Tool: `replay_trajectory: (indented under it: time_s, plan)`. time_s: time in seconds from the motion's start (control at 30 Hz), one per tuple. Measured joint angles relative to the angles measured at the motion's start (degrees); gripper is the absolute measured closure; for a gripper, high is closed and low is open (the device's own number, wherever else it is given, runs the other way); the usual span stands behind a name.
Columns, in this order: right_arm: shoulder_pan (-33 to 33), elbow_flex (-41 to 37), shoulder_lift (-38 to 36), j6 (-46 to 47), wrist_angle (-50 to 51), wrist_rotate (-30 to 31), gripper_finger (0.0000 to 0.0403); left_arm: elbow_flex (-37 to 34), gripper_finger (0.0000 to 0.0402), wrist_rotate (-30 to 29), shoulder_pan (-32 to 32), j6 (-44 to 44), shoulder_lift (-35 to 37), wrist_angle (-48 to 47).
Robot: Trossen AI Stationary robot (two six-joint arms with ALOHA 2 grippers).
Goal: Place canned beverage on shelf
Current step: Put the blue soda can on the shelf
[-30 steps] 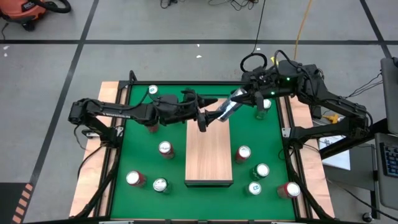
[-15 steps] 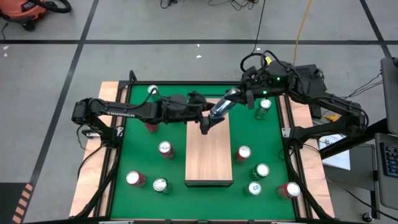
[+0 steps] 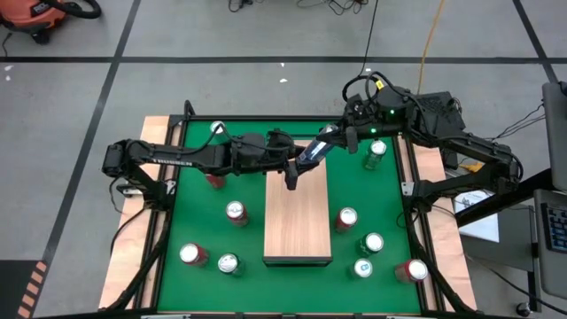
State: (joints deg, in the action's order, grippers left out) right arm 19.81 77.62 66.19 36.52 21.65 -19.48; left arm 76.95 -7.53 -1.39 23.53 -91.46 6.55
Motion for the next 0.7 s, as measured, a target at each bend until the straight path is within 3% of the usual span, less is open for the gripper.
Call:
replay_trajectory:
  time_s: [0.33,0.7]
  plan:
    - [0.0,0.1,-4.4,-1.3,0.4,0.0,0.0076,0.0,0.0191,1.5,0.1,0.8,0.8,5.7]
    - [0.0,0.1,-12.9,-4.4,0.2,0.1,0.0066,0.0,0.0188,9.4,-1.5,7.1,1.0,19.8]
